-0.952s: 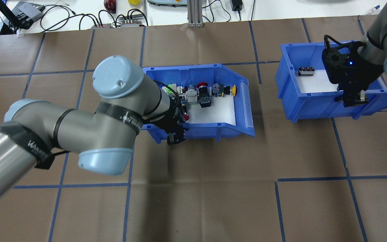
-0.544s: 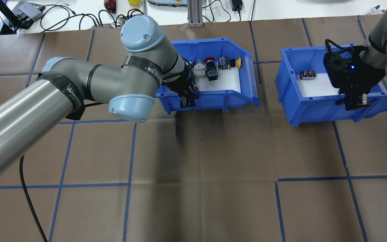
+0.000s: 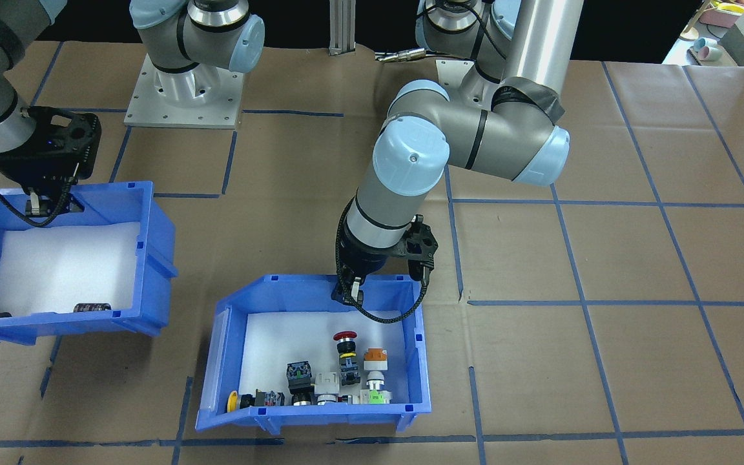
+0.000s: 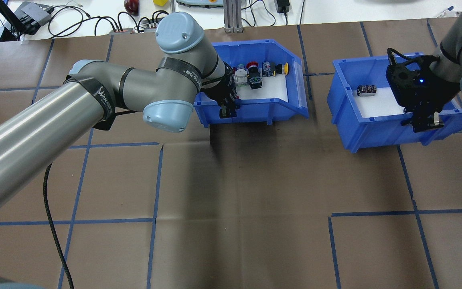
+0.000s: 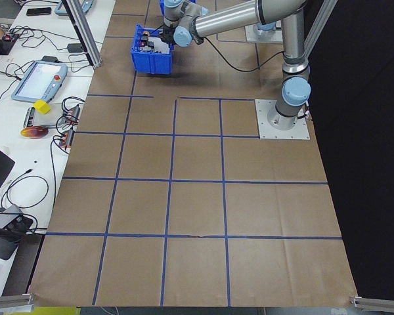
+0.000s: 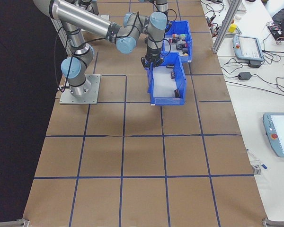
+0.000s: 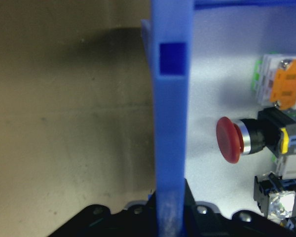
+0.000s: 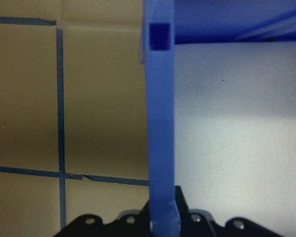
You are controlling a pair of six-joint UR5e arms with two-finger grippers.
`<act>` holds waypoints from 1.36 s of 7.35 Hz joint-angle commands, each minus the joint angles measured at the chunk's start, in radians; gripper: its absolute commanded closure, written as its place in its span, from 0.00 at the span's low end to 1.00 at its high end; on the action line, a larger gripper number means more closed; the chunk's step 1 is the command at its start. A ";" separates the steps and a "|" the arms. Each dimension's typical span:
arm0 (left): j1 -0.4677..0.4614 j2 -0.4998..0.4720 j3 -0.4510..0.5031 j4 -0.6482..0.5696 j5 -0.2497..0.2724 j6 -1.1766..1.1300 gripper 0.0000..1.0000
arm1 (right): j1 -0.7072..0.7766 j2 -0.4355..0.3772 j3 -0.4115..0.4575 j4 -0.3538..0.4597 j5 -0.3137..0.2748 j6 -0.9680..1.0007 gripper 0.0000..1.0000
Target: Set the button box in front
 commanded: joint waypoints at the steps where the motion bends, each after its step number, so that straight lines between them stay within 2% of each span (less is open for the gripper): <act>1: 0.032 -0.032 0.004 0.027 0.028 0.001 0.95 | 0.000 -0.003 0.011 0.003 -0.001 0.005 0.91; 3: 0.040 -0.049 0.019 0.037 0.025 -0.011 0.94 | 0.000 -0.079 0.093 -0.002 0.000 0.015 0.91; 4: 0.040 -0.064 0.035 0.039 0.023 -0.013 0.86 | 0.000 -0.116 0.130 -0.002 0.000 0.016 0.91; 6: 0.021 -0.071 0.050 0.037 0.016 -0.013 0.62 | 0.003 -0.158 0.173 0.000 -0.001 0.033 0.91; 8: -0.005 -0.048 0.053 0.036 -0.007 -0.008 0.47 | 0.005 -0.208 0.225 0.000 0.003 0.038 0.91; 9: -0.025 -0.008 0.070 0.005 -0.004 -0.007 0.45 | 0.012 -0.243 0.256 0.000 0.002 0.092 0.91; 10: -0.037 0.050 0.091 -0.135 0.000 0.005 0.45 | 0.020 -0.269 0.281 0.000 0.002 0.117 0.91</act>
